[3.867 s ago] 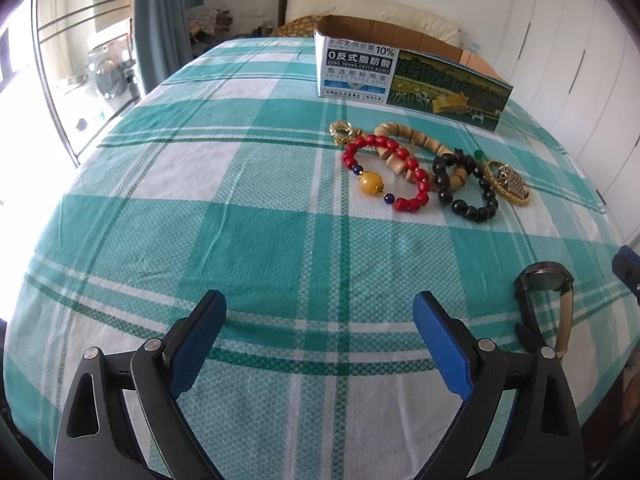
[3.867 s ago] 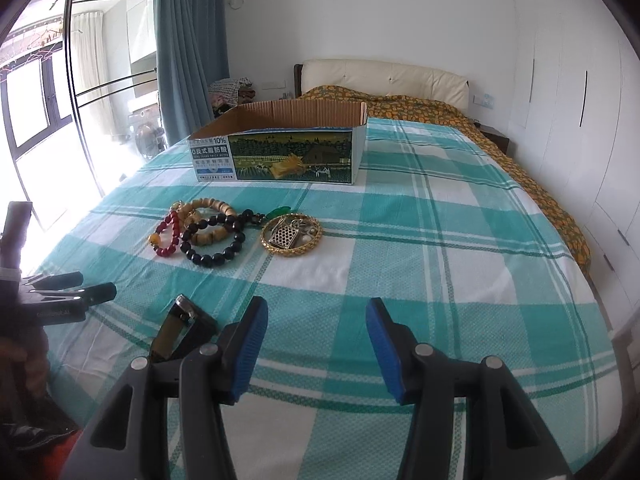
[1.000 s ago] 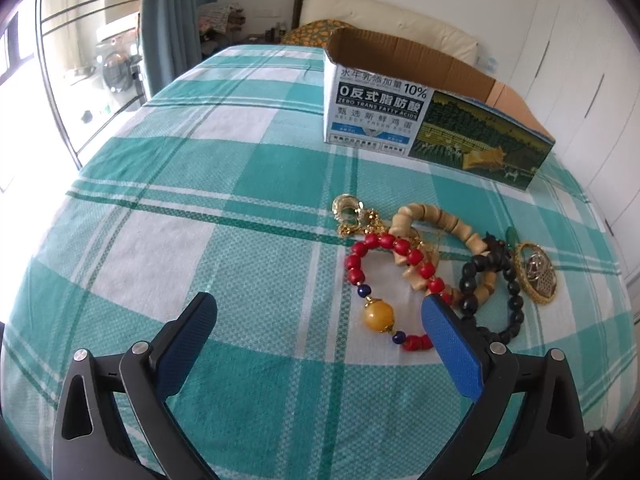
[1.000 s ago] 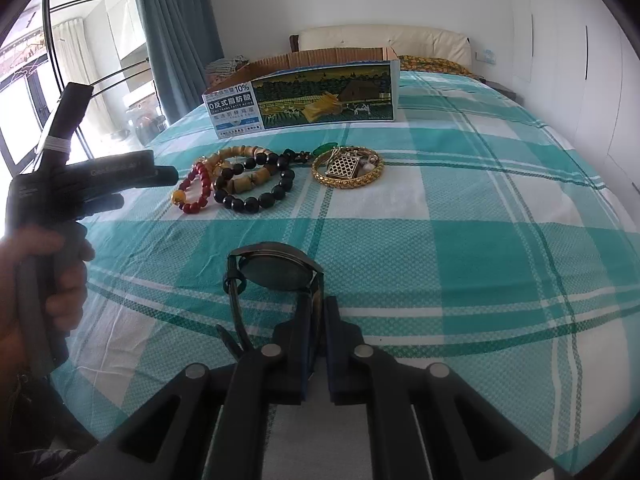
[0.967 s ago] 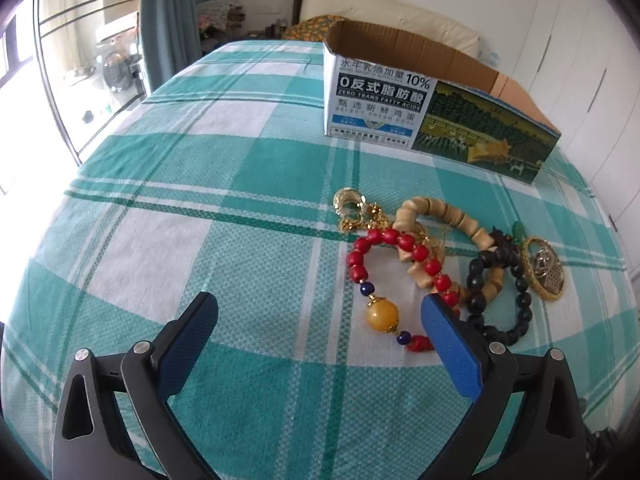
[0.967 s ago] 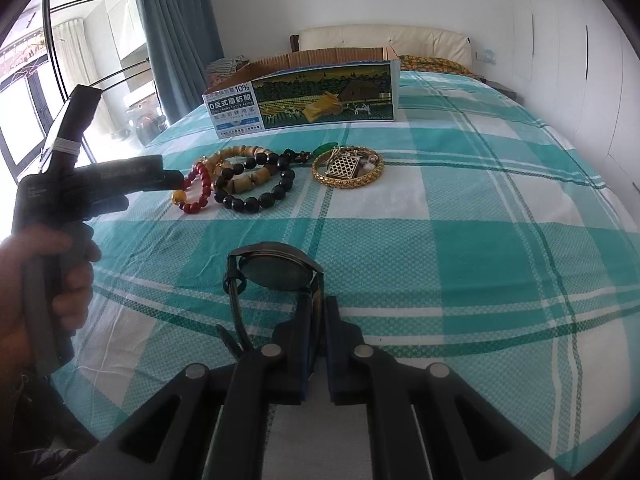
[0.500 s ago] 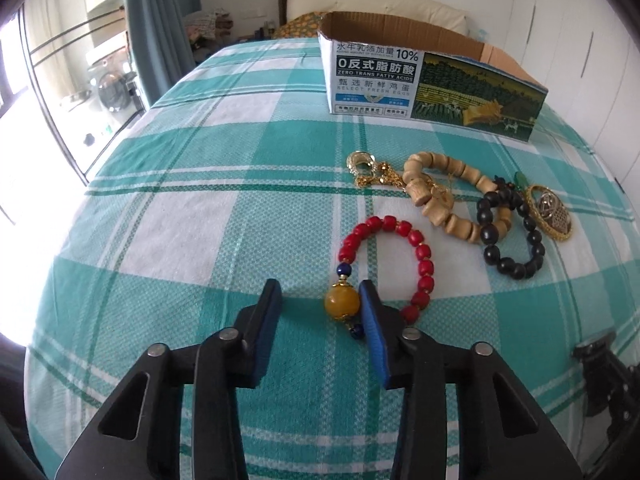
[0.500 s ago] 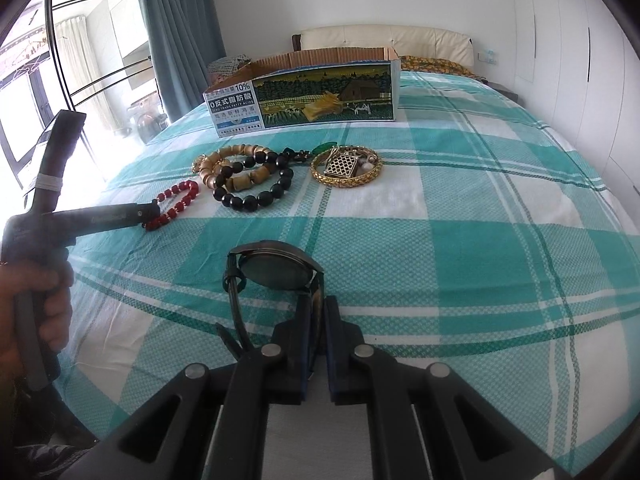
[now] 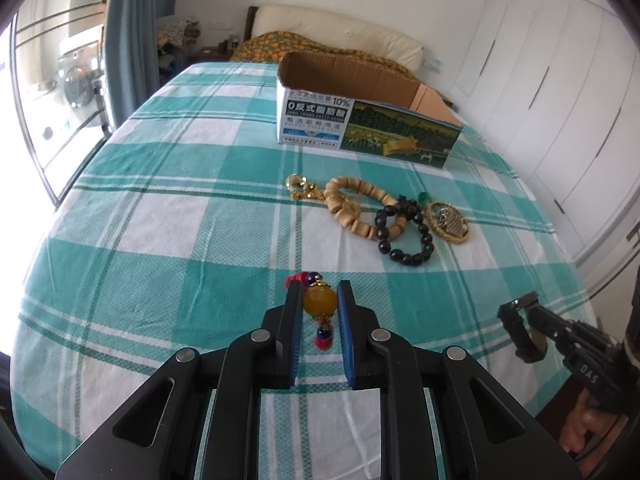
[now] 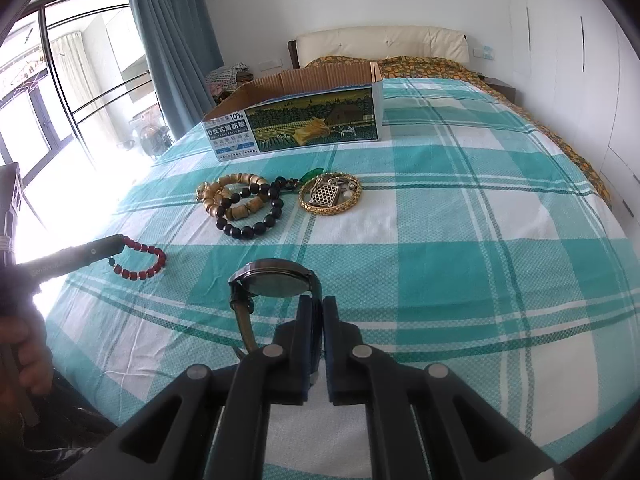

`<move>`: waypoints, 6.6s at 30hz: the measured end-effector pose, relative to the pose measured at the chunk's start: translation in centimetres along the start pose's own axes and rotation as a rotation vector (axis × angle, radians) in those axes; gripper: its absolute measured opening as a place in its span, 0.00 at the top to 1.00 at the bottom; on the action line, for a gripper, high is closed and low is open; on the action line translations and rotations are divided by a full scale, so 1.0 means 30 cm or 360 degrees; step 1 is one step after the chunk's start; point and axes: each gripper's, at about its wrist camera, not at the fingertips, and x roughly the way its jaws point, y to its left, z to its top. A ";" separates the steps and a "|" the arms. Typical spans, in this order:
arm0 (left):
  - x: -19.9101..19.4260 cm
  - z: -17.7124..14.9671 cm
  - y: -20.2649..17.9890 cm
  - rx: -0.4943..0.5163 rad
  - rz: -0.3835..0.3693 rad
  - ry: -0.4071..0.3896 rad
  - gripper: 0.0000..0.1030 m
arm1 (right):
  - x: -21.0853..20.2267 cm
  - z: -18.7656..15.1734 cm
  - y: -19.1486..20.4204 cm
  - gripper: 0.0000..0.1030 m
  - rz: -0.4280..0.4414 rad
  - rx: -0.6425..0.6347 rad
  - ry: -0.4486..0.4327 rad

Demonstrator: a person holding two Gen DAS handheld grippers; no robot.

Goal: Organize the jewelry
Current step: 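Carry the watch and red bracelet into the box and open both tools, then withdraw both tools from the box back over the remaining jewelry, then grasp the black bead bracelet with the left tool while the right tool approaches the gold pendant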

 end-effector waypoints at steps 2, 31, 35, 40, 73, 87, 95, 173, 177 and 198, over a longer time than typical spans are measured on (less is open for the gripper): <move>-0.023 0.023 -0.025 0.0011 -0.0034 -0.0018 0.85 | -0.018 0.031 0.004 0.95 0.0009 -0.0002 -0.0022; 0.234 0.787 -0.172 0.0145 -0.0184 -0.0154 0.85 | 0.317 0.916 -0.007 0.95 0.0089 -0.0114 -0.0133; 0.368 0.846 -0.175 0.0151 -0.0159 -0.0104 0.85 | 0.484 0.992 -0.040 0.95 0.0031 -0.0127 -0.0046; 0.524 0.868 -0.164 0.0146 -0.0115 -0.0023 0.85 | 0.653 1.018 -0.086 0.94 -0.0020 -0.0138 0.0049; 0.167 0.303 -0.053 0.0193 0.0217 -0.0095 0.04 | 0.263 0.531 -0.032 0.27 -0.0196 -0.0272 -0.0164; 0.190 -0.001 0.021 0.0121 0.0415 0.0042 0.04 | 0.258 0.194 -0.204 0.27 -0.0386 -0.0128 0.0055; 0.265 -0.023 0.041 0.0109 0.0400 0.0113 0.04 | 0.291 0.165 -0.265 0.27 -0.0396 -0.0049 0.0124; 0.260 -0.031 -0.016 0.0165 0.0289 0.0095 0.25 | 0.319 0.168 -0.264 0.09 -0.0389 -0.0053 0.0174; 0.262 -0.029 -0.017 0.0172 0.0286 0.0101 0.23 | 0.280 0.174 -0.228 0.10 -0.0166 0.0032 0.0062; 0.274 -0.029 -0.021 0.0184 0.0299 0.0117 0.15 | 0.491 0.297 0.018 0.70 -0.0096 -0.0251 0.0128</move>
